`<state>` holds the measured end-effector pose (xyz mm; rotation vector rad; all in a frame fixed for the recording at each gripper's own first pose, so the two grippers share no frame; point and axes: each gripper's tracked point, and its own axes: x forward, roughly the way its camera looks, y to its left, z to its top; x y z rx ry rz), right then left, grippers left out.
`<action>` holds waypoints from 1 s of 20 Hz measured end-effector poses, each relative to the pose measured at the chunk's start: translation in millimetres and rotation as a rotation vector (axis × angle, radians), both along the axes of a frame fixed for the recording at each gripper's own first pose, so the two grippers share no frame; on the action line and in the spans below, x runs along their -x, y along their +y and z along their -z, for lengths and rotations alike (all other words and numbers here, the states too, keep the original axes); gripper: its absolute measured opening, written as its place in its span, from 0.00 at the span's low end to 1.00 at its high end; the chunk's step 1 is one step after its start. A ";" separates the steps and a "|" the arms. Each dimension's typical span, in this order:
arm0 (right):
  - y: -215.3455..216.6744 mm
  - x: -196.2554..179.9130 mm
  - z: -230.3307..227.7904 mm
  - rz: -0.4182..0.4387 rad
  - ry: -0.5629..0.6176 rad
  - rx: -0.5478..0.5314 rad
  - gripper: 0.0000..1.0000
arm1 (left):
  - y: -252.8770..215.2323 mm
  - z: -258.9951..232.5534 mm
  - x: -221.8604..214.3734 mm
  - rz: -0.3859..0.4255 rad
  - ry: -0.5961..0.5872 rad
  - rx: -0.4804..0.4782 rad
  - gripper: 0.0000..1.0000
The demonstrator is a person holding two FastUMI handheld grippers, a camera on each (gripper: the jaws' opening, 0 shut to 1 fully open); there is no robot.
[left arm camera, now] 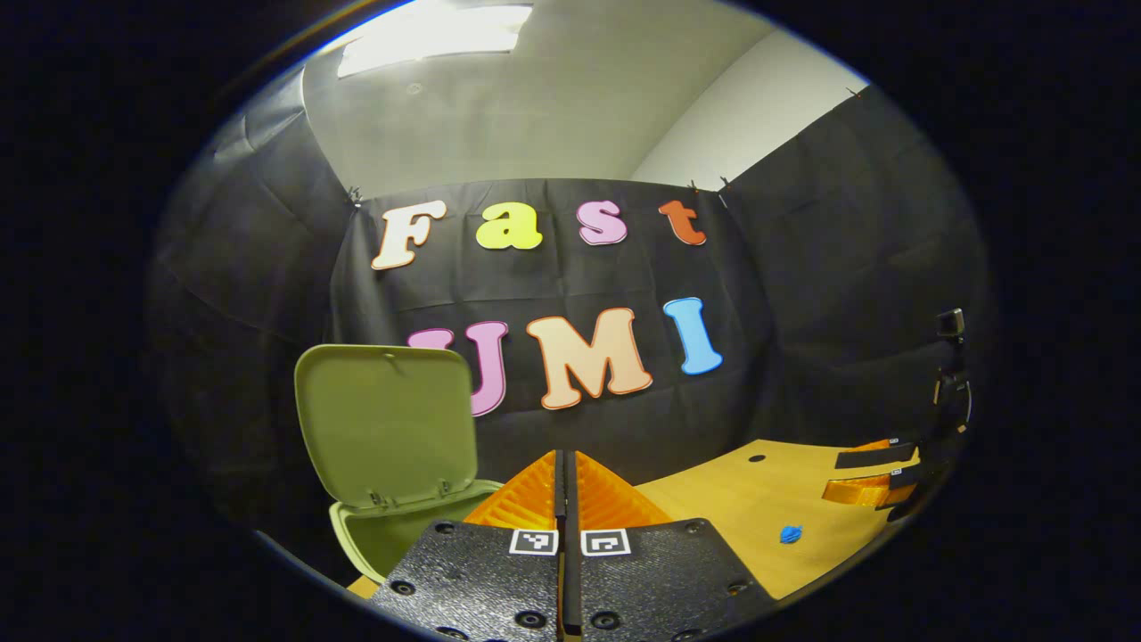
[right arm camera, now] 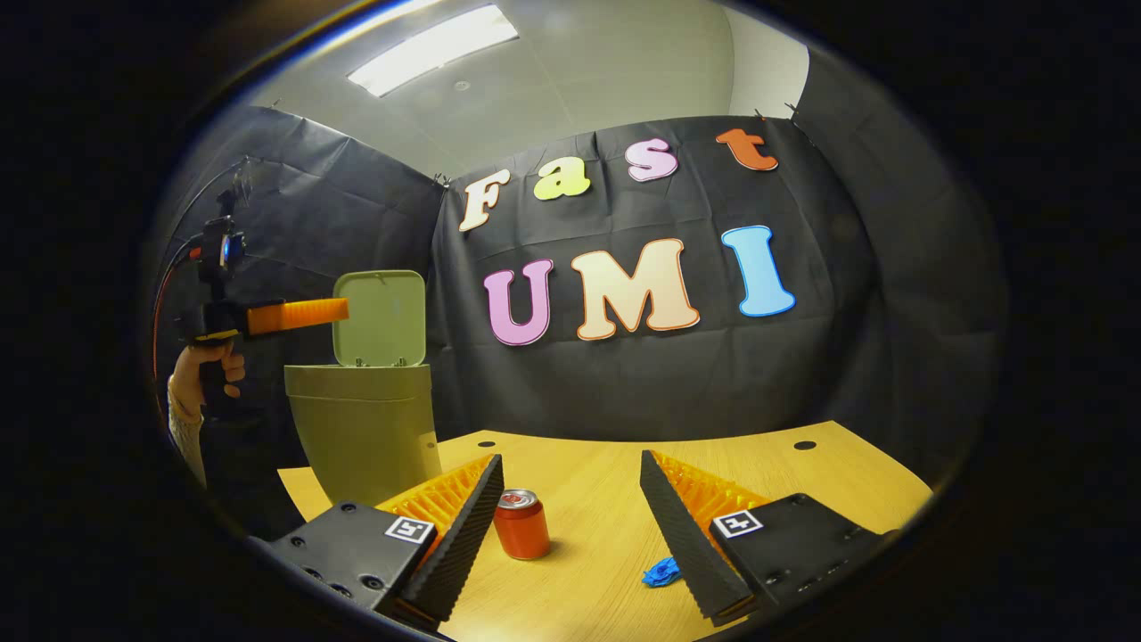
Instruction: Press the lid of the desktop garbage bin to open it, pick up the crumpled paper on the desktop and throw it into the bin, then pick up the pop can on the desktop and drop it into the bin, and finally close the garbage bin lid.
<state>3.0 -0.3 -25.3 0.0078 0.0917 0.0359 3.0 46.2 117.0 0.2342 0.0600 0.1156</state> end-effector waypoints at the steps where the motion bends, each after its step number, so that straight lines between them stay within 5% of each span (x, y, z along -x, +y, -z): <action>1: 1.6 1.1 -0.8 -0.002 -0.001 0.002 0.97 | -9.4 8.0 -2.7 0.027 0.008 0.020 0.00; 8: 5.3 -0.3 0.4 -0.004 -0.006 0.015 0.97 | -48.6 61.0 -14.4 0.143 0.054 0.171 0.00; 20: 12.4 -8.2 10.2 -0.002 0.012 0.053 0.97 | -55.2 142.2 -4.4 0.184 0.128 0.268 0.00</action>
